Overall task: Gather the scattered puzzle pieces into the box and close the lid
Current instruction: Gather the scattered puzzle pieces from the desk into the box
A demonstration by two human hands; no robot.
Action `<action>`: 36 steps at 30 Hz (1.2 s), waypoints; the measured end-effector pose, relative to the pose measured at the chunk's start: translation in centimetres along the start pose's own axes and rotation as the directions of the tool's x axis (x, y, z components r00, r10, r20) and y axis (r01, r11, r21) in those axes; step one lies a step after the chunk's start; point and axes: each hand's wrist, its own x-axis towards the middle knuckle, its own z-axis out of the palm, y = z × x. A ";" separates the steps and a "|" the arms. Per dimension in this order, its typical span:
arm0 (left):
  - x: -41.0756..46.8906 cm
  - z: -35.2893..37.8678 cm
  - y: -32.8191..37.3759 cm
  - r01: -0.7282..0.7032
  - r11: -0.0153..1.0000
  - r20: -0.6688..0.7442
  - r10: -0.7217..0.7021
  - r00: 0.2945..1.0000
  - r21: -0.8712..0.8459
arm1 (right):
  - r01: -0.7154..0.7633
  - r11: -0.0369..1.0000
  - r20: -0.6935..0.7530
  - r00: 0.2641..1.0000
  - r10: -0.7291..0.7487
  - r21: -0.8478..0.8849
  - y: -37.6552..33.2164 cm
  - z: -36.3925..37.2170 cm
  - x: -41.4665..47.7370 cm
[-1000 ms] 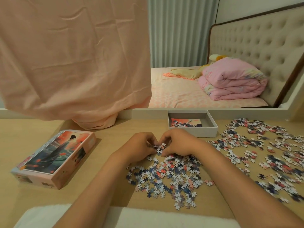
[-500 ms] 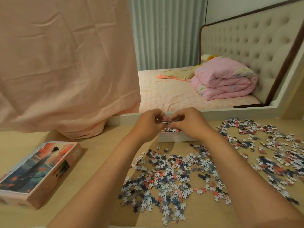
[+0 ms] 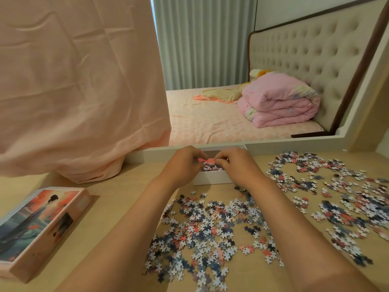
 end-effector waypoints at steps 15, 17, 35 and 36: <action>-8.5 -2.6 -2.1 0.052 0.957 0.414 -0.171 0.894 0.284 | 0.172 0.979 0.439 0.892 -0.108 -0.108 -5.9 1.3 -3.0; -8.8 -2.2 -2.0 0.005 0.955 0.416 -0.133 0.900 0.296 | 0.202 0.964 0.521 0.850 -0.083 -0.176 -6.0 2.1 -3.6; -8.8 -2.1 -1.1 0.040 0.963 0.462 -0.165 0.871 0.268 | 0.032 0.933 0.501 0.850 0.163 -0.359 -5.4 0.6 -6.9; -8.8 -2.0 -1.1 0.031 0.969 0.442 -0.141 0.886 0.247 | 0.027 0.944 0.482 0.864 0.143 -0.329 -5.4 0.9 -6.8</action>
